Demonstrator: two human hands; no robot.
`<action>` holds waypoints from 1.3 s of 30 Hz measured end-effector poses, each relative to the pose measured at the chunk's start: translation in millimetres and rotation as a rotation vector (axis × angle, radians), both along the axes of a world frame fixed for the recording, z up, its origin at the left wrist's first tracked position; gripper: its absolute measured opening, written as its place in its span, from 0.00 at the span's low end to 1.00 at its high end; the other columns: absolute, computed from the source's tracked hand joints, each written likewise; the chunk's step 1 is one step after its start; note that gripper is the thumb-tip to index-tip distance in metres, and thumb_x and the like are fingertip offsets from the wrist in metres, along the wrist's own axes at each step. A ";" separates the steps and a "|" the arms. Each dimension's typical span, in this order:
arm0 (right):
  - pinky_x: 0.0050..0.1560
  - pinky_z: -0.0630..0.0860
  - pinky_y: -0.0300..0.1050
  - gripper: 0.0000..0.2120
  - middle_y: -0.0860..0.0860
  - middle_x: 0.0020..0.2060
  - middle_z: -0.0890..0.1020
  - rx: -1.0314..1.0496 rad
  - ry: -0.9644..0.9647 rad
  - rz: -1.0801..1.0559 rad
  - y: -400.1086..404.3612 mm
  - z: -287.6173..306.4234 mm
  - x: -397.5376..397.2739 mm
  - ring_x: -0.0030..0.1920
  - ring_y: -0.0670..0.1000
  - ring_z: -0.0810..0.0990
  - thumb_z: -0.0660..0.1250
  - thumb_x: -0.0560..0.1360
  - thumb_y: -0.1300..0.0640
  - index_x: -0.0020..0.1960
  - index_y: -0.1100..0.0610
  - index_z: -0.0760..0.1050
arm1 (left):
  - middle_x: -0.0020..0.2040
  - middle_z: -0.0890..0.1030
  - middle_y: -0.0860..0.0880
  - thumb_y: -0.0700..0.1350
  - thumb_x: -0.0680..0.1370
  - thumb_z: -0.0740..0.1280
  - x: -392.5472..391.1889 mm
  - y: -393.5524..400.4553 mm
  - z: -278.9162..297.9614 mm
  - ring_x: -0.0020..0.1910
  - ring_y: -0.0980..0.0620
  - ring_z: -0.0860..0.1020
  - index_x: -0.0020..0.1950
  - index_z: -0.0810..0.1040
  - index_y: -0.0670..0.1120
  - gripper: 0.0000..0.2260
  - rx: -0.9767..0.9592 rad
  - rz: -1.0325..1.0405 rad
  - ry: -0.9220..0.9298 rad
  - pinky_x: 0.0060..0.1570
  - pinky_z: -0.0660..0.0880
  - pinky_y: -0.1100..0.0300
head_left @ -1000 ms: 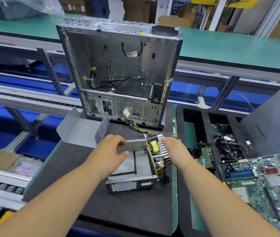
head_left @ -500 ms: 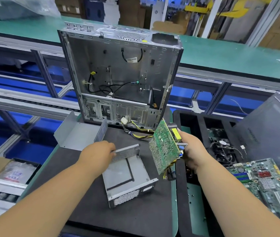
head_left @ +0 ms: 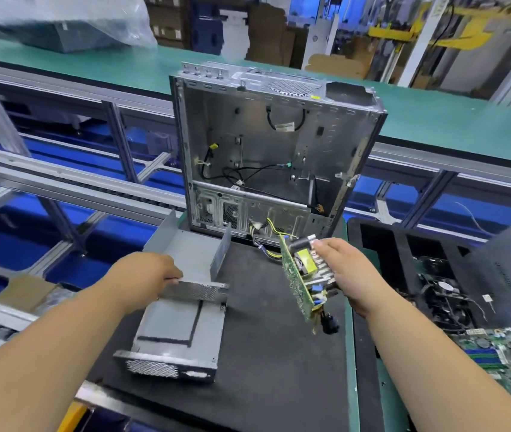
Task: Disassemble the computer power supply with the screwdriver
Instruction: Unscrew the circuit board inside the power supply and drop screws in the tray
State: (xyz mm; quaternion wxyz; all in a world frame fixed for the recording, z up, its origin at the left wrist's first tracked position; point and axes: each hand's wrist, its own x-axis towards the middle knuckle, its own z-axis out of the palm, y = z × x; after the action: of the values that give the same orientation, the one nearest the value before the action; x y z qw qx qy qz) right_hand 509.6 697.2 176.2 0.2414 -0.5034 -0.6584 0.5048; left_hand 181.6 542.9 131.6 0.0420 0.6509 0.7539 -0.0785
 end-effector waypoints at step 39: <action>0.39 0.71 0.47 0.30 0.54 0.60 0.73 0.308 -0.908 -0.173 10.3 -59.4 -127.2 0.56 0.58 0.78 0.66 0.74 0.35 0.64 0.55 0.65 | 0.63 0.72 0.54 0.51 0.79 0.66 30.0 97.0 -3.0 0.63 0.54 0.71 0.64 0.75 0.55 0.14 0.246 0.047 -0.757 0.60 0.67 0.60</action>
State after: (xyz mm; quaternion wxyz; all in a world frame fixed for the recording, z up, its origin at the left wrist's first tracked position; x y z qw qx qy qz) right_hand 382.4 707.5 116.8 0.0426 -0.6841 -0.7199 0.1092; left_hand 211.6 639.9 128.6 0.2406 0.6167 0.7035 0.2586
